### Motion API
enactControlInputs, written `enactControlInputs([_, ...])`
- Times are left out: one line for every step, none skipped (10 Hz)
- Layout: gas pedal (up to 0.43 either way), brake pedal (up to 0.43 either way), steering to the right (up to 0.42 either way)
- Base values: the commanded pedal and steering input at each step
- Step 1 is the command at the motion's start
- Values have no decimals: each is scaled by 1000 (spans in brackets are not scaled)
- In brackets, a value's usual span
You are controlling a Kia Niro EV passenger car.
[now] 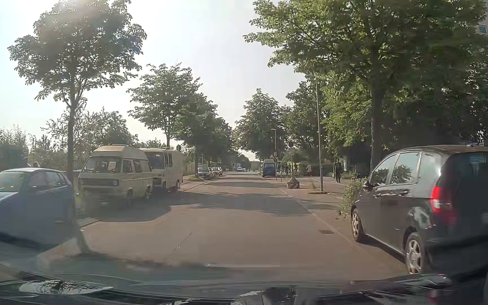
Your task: Follow the waypoints while adhering to traffic rules and regulations
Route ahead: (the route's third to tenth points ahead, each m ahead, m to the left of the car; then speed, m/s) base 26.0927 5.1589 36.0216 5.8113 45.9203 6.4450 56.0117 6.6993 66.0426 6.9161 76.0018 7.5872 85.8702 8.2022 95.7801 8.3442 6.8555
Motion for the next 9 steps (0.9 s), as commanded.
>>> enactControlInputs([98, 0, 0])
enactControlInputs([98, 0, 0])
enactControlInputs([98, 0, 0])
enactControlInputs([98, 0, 0])
enactControlInputs([98, 0, 0])
enactControlInputs([98, 0, 1])
enactControlInputs([98, 0, 0])
enactControlInputs([98, 0, 0])
enactControlInputs([98, 0, 1])
